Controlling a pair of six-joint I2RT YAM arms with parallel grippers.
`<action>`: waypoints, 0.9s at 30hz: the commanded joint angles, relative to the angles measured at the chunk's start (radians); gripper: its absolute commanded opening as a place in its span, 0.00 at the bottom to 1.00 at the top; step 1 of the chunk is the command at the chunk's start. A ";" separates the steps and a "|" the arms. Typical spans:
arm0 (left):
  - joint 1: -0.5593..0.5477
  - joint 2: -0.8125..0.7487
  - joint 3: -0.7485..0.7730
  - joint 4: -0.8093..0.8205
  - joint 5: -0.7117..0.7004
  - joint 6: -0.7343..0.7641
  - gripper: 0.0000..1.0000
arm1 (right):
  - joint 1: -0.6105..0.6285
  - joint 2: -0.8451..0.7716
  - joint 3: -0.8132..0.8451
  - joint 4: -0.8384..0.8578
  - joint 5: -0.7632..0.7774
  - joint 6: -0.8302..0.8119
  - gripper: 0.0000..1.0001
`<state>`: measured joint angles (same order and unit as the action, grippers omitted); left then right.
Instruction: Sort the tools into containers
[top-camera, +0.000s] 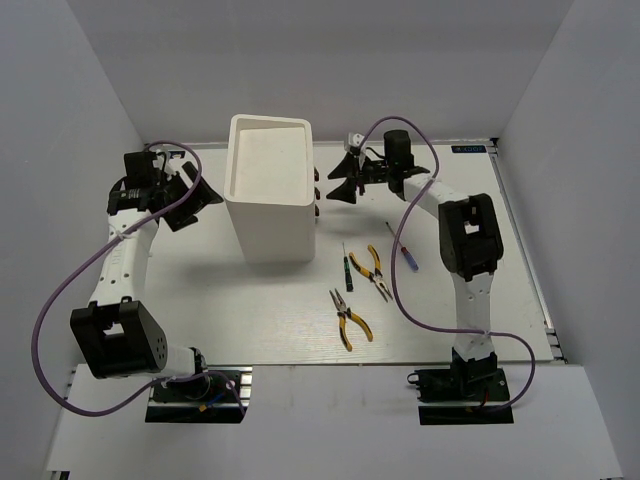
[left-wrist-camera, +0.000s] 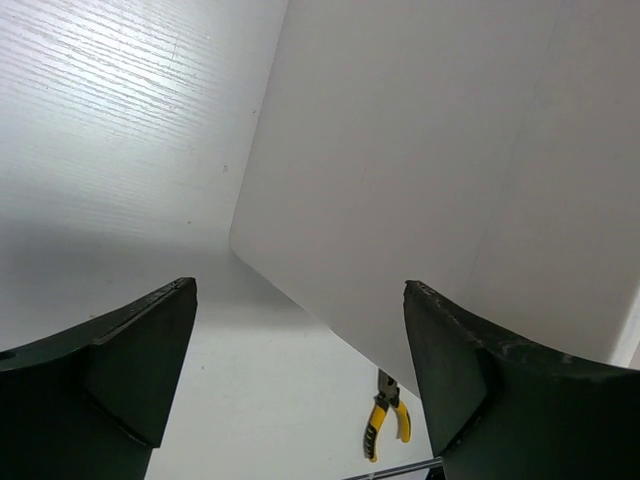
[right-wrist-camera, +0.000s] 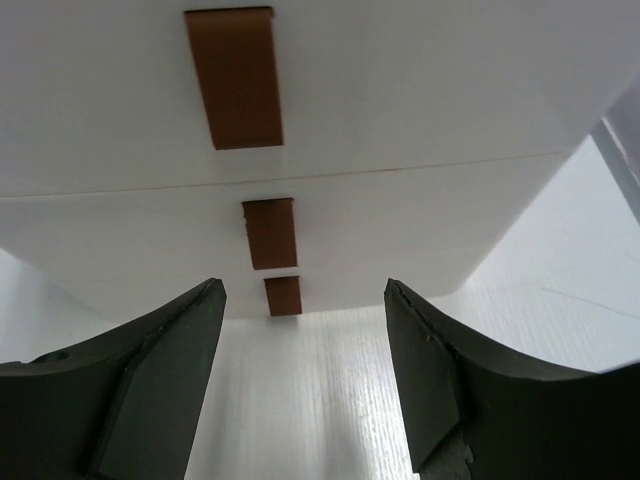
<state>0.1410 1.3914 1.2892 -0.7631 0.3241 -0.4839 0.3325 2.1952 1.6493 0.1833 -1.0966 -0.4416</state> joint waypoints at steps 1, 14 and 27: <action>0.006 -0.043 -0.004 -0.013 0.001 -0.005 0.94 | 0.013 0.012 0.029 0.038 -0.091 -0.014 0.71; 0.006 -0.034 -0.022 0.007 0.029 -0.005 0.94 | 0.037 0.038 0.036 0.045 -0.039 -0.023 0.71; 0.006 -0.054 -0.053 0.016 0.029 -0.015 0.94 | 0.073 0.072 0.087 0.064 -0.019 0.020 0.49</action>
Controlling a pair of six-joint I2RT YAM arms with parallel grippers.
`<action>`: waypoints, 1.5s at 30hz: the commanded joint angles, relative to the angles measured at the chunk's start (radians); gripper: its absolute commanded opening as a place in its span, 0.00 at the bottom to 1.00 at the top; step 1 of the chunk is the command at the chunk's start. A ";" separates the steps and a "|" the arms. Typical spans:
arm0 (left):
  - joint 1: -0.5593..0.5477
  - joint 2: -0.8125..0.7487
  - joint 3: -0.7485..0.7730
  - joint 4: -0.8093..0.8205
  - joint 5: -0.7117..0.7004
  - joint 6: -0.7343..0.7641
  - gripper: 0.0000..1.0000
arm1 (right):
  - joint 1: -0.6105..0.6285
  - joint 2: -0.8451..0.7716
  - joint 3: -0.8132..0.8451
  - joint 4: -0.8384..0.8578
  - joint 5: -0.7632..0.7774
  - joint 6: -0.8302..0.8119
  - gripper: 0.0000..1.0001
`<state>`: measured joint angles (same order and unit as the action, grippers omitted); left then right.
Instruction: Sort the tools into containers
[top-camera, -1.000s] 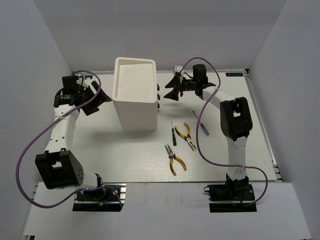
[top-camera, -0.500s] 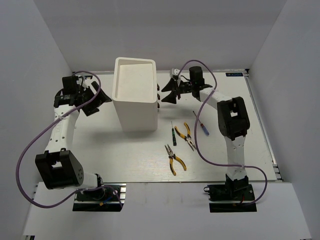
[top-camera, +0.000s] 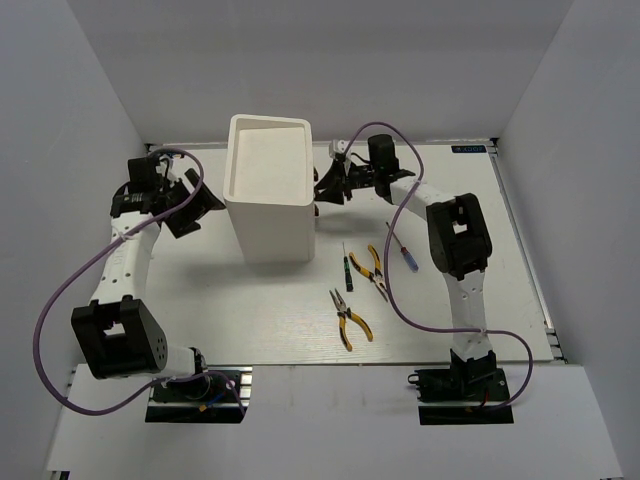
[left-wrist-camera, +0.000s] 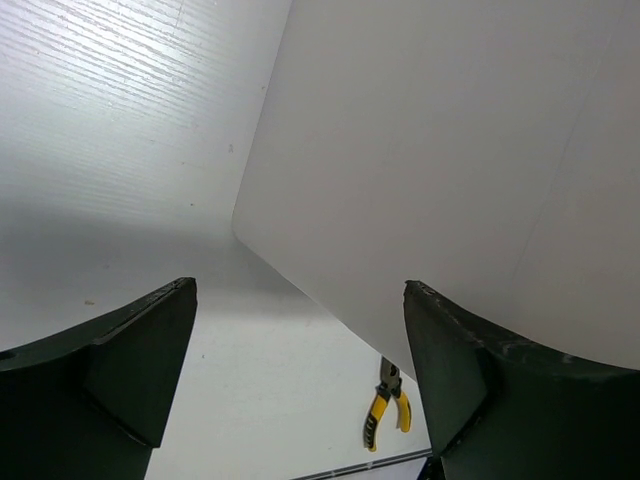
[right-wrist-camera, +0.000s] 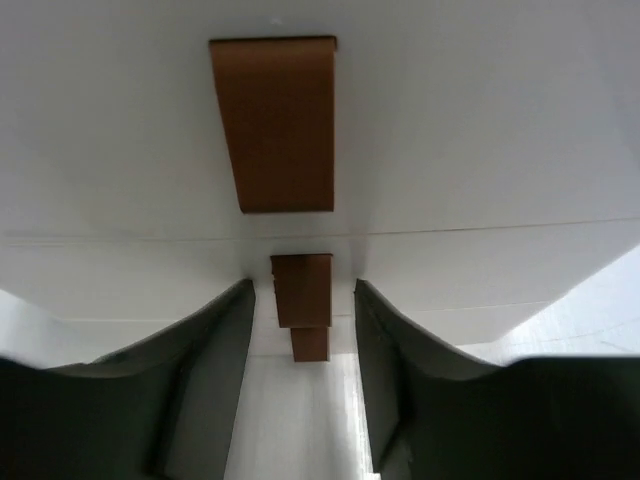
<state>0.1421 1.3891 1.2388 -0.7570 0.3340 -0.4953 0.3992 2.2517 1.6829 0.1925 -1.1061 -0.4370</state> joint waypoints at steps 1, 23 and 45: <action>0.005 -0.052 -0.002 0.010 0.019 -0.003 0.94 | 0.004 0.016 0.055 0.056 -0.011 0.024 0.36; -0.018 -0.337 0.057 0.120 0.112 0.161 0.94 | -0.106 -0.256 -0.261 -0.261 0.209 -0.266 0.00; -0.223 -0.240 0.169 0.125 0.431 0.210 0.42 | -0.175 -0.425 -0.200 -0.605 0.264 -0.132 0.83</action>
<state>-0.0319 1.1507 1.3560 -0.5827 0.7254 -0.3199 0.2245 1.8763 1.3880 -0.2905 -0.8730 -0.6254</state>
